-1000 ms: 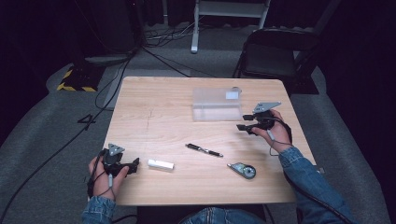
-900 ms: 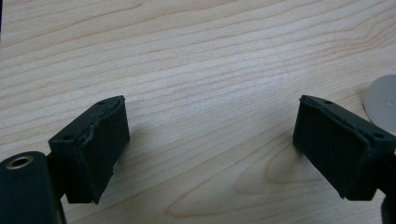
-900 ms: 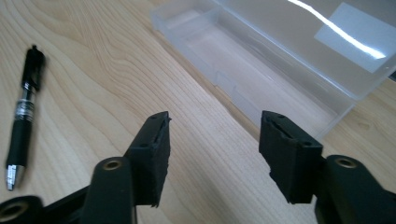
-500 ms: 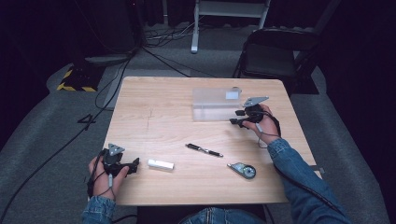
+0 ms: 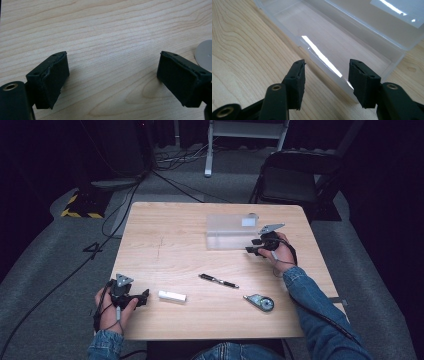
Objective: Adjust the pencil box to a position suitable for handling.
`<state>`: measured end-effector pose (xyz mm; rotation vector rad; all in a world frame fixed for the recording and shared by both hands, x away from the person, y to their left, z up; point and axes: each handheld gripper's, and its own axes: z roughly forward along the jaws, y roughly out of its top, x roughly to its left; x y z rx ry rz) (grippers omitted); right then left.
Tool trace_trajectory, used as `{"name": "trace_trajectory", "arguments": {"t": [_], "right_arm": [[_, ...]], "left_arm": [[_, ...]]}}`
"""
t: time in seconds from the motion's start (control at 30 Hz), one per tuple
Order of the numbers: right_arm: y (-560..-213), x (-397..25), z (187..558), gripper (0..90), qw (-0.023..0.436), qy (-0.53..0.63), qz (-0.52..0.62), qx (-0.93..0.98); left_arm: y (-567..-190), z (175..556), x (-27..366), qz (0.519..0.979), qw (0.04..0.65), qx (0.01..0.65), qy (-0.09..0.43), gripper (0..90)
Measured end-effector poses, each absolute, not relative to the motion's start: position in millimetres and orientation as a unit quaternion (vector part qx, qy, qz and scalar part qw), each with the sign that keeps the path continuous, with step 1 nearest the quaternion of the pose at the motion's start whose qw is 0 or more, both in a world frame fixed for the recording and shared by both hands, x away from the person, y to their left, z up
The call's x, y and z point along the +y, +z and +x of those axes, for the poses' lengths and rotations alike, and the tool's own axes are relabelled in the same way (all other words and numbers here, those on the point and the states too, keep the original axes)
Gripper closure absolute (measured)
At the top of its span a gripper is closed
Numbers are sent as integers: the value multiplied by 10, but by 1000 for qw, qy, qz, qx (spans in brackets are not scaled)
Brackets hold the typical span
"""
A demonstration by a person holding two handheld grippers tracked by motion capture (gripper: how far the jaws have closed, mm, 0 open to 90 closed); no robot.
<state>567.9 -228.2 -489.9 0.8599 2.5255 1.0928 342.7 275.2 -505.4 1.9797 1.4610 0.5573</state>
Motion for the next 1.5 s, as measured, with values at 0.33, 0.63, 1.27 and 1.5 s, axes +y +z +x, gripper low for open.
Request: {"name": "trace_trajectory", "arguments": {"t": [0.33,0.63,1.27,1.5], "right_arm": [[-4887,-2304,5614,701,123,356,281,883],[-4868,-2248,5506,886,109,339,244,902],[-4892,-2431,4943,889,73,360,195,909],[-4895,-2500,4757,886,63,364,190,910]], "left_arm": [[-5054,3427,2752,748,304,552,210,110],[-5054,3427,2752,748,304,552,210,110],[-5054,3447,2739,749,304,552,206,94],[-5054,3450,2739,749,303,552,207,92]]}}
